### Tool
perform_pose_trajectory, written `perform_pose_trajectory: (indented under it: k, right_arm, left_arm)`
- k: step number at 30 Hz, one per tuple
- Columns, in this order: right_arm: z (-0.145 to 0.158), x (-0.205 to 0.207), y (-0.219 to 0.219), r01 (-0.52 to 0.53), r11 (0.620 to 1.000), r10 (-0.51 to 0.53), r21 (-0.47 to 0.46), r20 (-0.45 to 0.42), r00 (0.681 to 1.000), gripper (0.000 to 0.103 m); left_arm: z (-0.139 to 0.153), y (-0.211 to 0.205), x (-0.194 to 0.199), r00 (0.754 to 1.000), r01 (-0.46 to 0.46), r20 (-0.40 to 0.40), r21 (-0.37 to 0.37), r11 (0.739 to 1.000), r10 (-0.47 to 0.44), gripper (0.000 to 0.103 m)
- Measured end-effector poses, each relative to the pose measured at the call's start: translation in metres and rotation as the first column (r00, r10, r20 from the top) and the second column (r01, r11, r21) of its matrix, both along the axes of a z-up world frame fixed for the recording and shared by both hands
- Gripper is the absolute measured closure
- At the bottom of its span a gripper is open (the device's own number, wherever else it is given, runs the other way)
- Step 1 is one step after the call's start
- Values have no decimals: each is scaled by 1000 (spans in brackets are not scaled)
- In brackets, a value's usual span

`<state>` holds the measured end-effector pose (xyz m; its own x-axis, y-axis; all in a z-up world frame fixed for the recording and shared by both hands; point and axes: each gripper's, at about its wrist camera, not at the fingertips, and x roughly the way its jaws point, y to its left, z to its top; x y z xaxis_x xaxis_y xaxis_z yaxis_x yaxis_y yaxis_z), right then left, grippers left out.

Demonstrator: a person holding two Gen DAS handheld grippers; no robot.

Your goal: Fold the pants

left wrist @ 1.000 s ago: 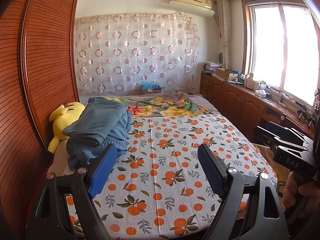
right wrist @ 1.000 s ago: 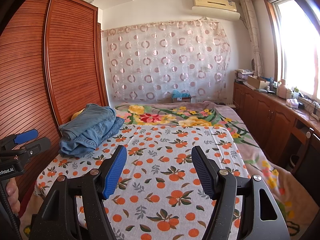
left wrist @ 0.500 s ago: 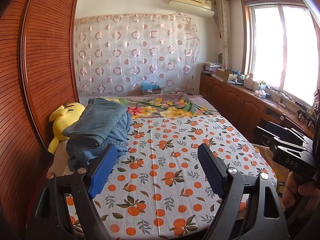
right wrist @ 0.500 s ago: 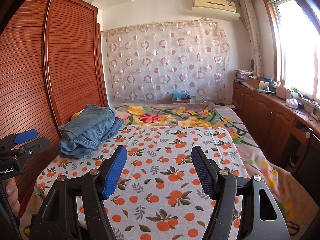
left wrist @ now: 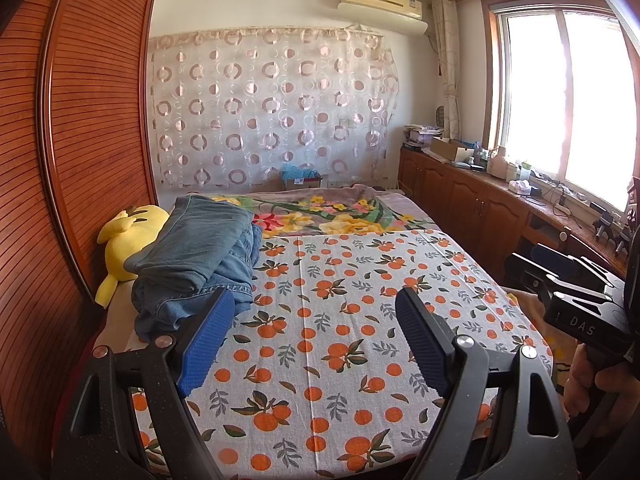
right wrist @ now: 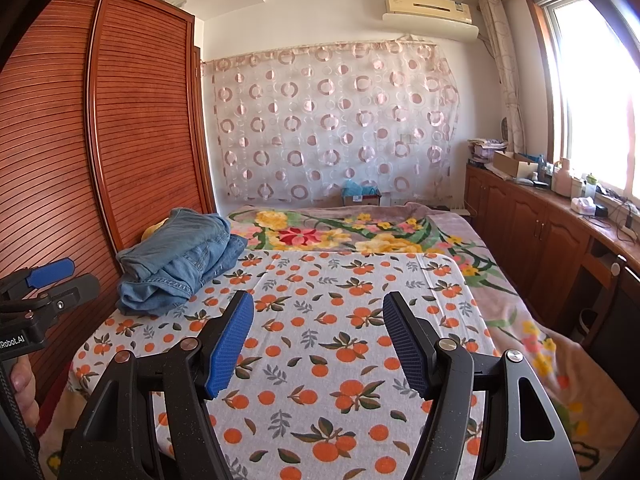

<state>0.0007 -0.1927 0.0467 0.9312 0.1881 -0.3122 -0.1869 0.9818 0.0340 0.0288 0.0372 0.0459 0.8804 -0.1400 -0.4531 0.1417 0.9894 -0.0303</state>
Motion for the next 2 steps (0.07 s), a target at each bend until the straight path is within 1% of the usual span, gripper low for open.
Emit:
perform_pose_trajectory:
  k: [2]
  right_arm:
    - [0,0,0,1,1000,-1,1,0,1000,34]
  left_arm:
    - [0,0,0,1000,0,0,0,1000,0,20]
